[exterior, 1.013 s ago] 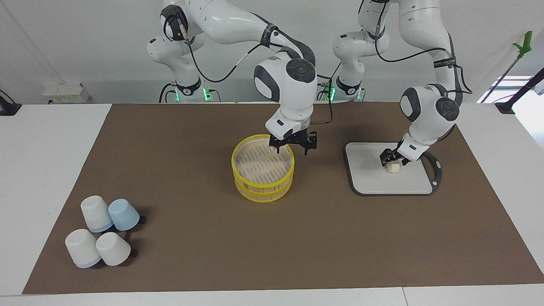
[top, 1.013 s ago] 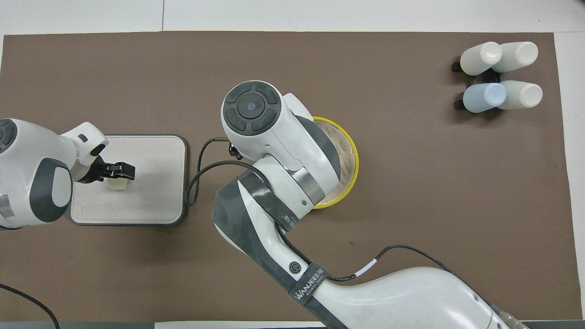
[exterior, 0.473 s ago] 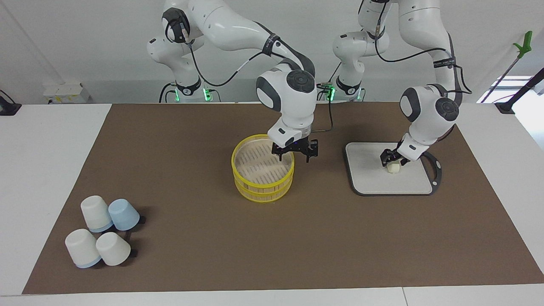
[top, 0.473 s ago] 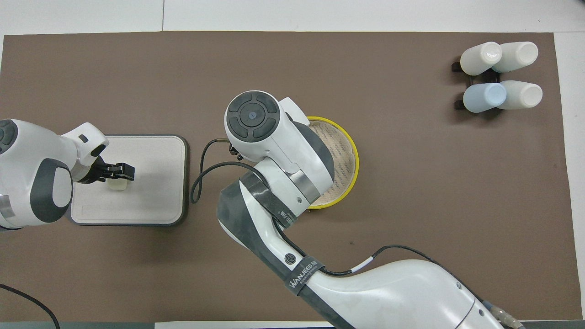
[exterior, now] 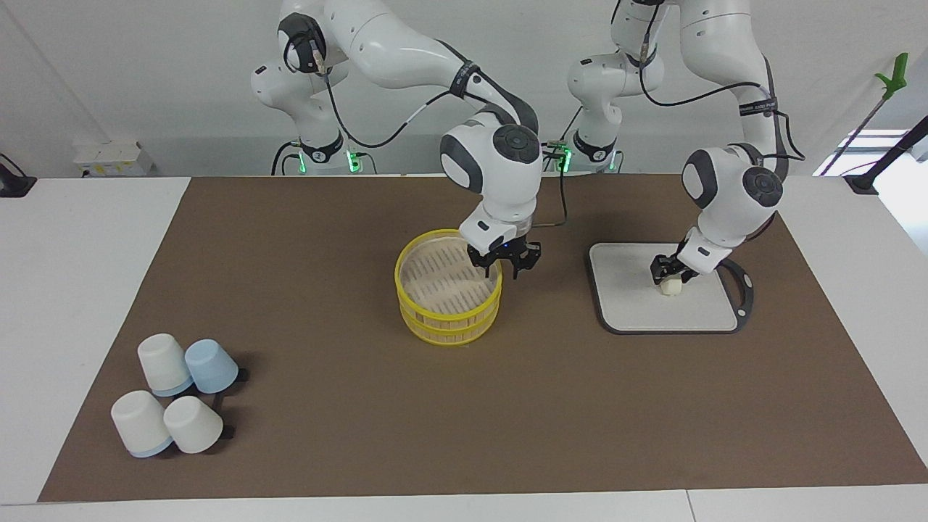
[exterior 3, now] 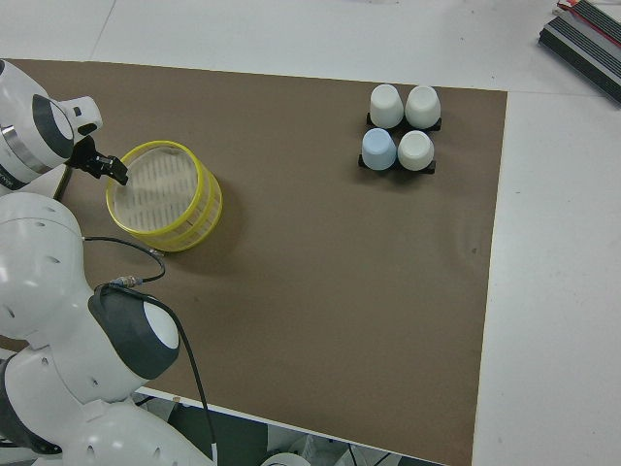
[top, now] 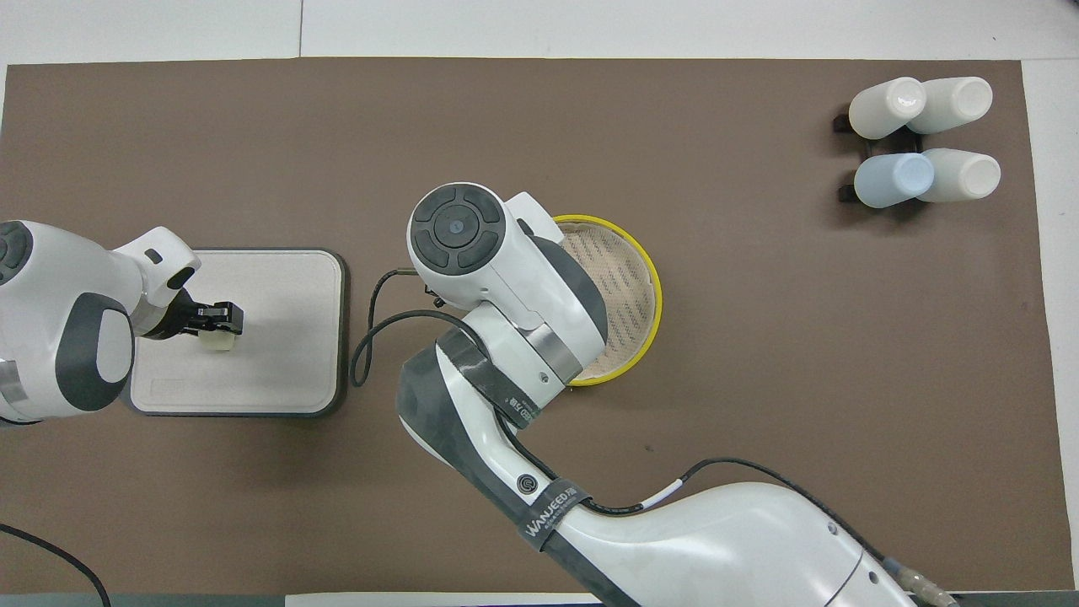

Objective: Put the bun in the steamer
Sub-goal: 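Grasp the white bun with the left gripper while the right gripper grips the lid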

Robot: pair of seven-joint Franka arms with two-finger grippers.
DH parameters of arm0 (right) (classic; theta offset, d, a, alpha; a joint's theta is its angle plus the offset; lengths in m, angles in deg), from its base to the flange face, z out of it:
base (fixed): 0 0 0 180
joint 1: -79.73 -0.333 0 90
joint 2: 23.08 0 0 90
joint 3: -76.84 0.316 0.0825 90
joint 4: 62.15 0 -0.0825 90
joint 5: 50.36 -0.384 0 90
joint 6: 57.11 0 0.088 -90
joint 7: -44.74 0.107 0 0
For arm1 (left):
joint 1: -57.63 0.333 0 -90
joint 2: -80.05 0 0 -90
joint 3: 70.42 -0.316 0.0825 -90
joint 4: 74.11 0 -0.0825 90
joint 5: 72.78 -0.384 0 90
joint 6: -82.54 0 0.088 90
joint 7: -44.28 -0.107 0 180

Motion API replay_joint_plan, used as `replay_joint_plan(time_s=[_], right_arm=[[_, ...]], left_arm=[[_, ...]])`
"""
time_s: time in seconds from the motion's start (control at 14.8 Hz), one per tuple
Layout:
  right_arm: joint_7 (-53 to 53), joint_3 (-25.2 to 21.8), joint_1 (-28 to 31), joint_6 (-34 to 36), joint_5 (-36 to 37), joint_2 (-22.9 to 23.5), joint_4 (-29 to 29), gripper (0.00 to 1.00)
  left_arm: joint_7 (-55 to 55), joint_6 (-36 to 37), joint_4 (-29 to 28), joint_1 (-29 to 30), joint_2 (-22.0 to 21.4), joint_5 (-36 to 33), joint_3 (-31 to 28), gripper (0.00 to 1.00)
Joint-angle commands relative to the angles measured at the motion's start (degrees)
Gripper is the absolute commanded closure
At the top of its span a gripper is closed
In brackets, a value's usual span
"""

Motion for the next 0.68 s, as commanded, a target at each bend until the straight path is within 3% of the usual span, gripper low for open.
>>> replay_joint_plan(time_s=[0.0, 0.34, 0.61], right_arm=[[1.2, 0.1, -0.7, -1.0, 0.6, -1.1, -2.6, 1.00], [-0.8, 0.0, -0.1, 3.8, 1.1, -1.0, 0.1, 1.00], [-2.3, 0.3, 1.7, 5.2, 0.6, -1.6, 3.6, 1.00]], left_arm=[[0.7, -1.4, -1.0, -0.3, -0.3, -1.1, -0.3, 0.53], [0.8, -0.1, 1.7, -0.3, 0.6, -1.1, -0.3, 0.59], [1.6, 6.4, 7.3, -0.5, 0.8, -1.1, -0.3, 0.59]])
